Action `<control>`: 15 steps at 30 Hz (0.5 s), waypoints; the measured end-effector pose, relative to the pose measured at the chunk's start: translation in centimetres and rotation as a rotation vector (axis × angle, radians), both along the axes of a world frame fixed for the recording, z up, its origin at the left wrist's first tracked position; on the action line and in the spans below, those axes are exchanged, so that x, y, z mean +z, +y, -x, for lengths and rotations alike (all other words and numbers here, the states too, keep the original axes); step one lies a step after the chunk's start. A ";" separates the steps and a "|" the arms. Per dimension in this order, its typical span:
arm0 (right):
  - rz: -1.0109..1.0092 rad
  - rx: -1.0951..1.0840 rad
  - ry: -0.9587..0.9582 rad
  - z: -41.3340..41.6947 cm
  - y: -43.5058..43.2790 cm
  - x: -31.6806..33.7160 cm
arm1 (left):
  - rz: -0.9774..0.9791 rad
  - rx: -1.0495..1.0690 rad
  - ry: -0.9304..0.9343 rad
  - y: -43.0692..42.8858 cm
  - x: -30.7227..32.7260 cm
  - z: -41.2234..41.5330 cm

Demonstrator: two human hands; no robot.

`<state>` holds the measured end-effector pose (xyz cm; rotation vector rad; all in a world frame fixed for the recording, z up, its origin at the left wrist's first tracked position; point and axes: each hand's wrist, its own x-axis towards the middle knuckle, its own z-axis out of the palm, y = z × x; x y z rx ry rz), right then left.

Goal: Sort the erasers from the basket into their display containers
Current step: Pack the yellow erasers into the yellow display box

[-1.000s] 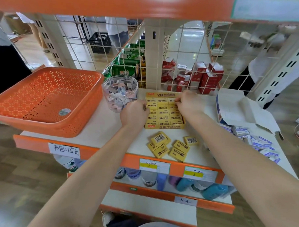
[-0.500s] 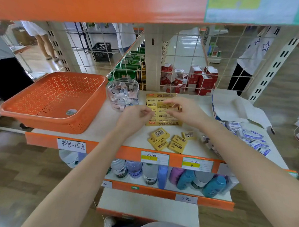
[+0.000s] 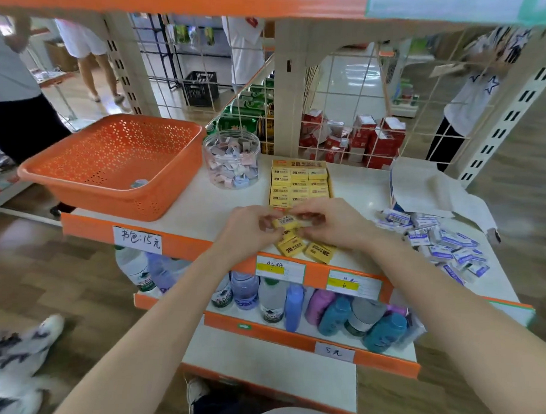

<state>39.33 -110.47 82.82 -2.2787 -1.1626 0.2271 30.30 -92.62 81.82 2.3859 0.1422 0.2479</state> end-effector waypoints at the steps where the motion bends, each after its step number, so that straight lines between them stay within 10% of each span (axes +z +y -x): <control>1: -0.026 -0.015 -0.006 0.2 0.1 -0.1 | 0.046 0.020 -0.022 -0.1 0.0 0.1; 15: -0.206 -0.209 0.076 0.2 -0.1 0.4 | 0.172 -0.039 -0.224 -1.3 -0.3 -1.2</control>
